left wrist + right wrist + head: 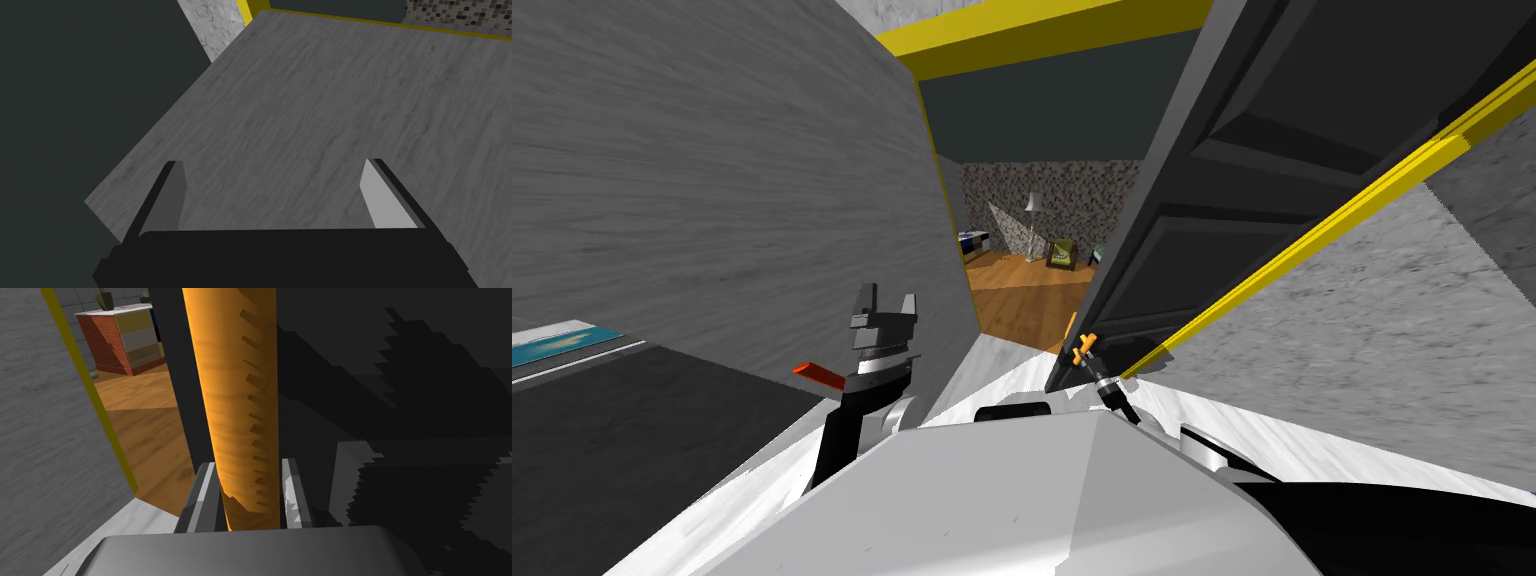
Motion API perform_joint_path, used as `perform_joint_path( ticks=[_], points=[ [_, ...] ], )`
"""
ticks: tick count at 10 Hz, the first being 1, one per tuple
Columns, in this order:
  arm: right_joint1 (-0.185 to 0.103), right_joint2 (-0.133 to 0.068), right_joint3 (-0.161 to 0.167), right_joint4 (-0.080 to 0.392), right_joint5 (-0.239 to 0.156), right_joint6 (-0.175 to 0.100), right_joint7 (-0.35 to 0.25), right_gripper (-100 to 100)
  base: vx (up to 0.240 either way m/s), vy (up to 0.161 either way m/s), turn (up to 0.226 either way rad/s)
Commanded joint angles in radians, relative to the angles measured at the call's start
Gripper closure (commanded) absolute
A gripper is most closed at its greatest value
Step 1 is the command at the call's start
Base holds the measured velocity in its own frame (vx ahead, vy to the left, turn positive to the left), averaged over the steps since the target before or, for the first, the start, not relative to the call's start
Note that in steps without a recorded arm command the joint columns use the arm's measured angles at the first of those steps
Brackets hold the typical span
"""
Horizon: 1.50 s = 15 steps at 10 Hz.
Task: Pull the door open
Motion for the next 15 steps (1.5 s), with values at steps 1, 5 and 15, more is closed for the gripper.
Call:
perform_joint_path(
  ticks=[1, 5, 15],
  points=[
    [0.015, -0.014, 0.018, 0.001, 0.005, -0.035, -0.013, 100, -0.194, -0.099, 0.142],
    [0.042, -0.046, 0.058, 0.011, 0.018, -0.103, -0.049, 100, -0.185, -0.091, 0.12],
    [0.046, -0.049, 0.091, 0.069, 0.031, -0.172, -0.087, 100, -0.197, -0.093, 0.155]
  ],
)
